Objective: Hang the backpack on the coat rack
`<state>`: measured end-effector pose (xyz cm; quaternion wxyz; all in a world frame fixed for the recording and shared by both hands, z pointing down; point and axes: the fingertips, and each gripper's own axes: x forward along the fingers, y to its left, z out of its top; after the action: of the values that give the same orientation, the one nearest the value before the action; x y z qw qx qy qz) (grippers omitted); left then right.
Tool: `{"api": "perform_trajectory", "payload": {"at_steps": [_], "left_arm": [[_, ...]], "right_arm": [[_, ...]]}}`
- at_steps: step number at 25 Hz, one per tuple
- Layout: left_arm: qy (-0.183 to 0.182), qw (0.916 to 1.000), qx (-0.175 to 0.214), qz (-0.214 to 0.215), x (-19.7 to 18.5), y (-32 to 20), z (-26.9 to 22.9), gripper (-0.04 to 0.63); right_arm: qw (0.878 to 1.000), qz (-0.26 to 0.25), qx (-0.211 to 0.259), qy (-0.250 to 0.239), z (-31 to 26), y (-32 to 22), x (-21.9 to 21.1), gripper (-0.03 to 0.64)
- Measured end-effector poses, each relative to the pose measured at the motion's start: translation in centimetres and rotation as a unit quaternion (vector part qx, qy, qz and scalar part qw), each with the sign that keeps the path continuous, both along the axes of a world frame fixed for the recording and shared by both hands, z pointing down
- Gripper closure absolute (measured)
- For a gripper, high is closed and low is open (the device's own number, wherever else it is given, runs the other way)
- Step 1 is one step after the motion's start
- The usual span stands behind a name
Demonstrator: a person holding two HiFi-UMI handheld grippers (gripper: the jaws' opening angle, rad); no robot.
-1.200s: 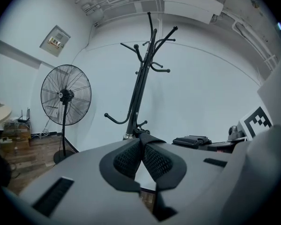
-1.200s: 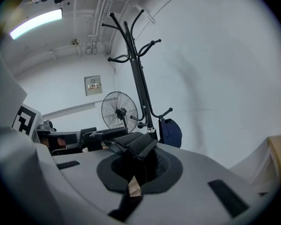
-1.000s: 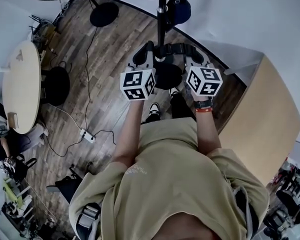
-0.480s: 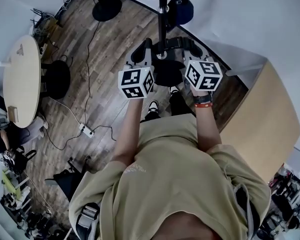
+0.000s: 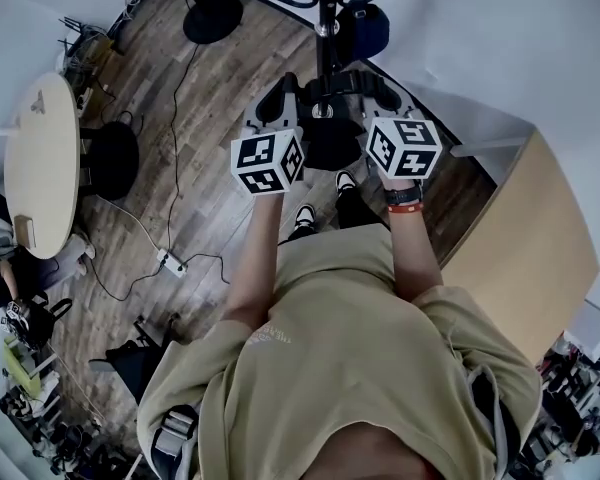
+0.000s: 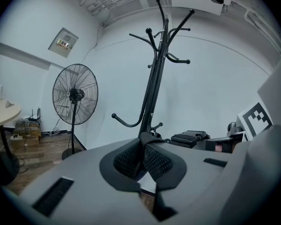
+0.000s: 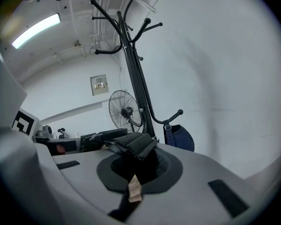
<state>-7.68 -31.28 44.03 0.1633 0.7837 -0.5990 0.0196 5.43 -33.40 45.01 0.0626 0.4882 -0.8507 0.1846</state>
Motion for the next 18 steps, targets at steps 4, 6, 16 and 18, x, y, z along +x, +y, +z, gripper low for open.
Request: {"api": "perform_trajectory", "payload": {"at_steps": [4,6,16,18], "left_arm": [[0.006,1.0000,0.004,-0.002,-0.4,-1.2,-0.2,0.569],[0.007,1.0000,0.006,-0.003,-0.8,-1.8,-0.2,0.569],[0.009,1.0000,0.002,0.001,-1.5,-5.1,0.2,0.569],[0.010,0.9999,-0.001,0.003,-1.5,-5.6,0.4,0.569]], "right_arm": [[1.000,-0.003,-0.005,-0.012,0.1,-1.3,-0.4,0.603],[1.000,-0.003,-0.006,-0.015,0.1,-1.9,-0.7,0.603],[1.000,0.000,-0.014,-0.014,0.9,-5.2,-1.3,0.603],[1.000,0.002,-0.016,-0.013,1.0,-5.7,-1.3,0.603]]}}
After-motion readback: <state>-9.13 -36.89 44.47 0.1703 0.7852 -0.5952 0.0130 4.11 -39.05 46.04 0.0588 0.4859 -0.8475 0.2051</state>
